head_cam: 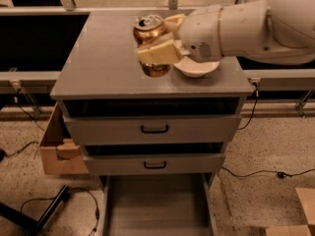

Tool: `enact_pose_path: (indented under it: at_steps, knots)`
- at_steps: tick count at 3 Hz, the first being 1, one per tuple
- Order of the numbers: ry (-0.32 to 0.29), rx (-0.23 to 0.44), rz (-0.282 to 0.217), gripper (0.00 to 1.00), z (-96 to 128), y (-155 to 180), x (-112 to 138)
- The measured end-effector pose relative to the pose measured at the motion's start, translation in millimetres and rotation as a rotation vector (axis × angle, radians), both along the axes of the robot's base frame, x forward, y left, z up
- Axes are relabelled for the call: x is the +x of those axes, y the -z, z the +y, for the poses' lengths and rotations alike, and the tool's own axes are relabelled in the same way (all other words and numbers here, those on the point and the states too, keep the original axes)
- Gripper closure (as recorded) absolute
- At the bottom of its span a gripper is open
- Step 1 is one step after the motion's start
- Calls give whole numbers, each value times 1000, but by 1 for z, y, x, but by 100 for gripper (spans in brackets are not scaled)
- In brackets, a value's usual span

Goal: Place orange can into bottom drawer

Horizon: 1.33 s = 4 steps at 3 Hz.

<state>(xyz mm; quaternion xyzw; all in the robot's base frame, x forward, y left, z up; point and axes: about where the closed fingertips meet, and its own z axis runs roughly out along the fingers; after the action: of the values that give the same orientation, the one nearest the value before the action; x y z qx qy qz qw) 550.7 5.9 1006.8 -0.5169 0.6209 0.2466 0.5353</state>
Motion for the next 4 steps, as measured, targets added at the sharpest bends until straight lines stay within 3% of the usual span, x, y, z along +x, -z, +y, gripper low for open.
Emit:
enact_pose_path:
  at_steps: [1, 2, 3, 4]
  knots:
    - [78, -56, -33, 100, -42, -2, -52]
    - [148, -135, -31, 100, -89, 34, -85]
    - [193, -184, -9, 100, -122, 89, -100]
    - [219, -167, 10, 100, -139, 137, -102]
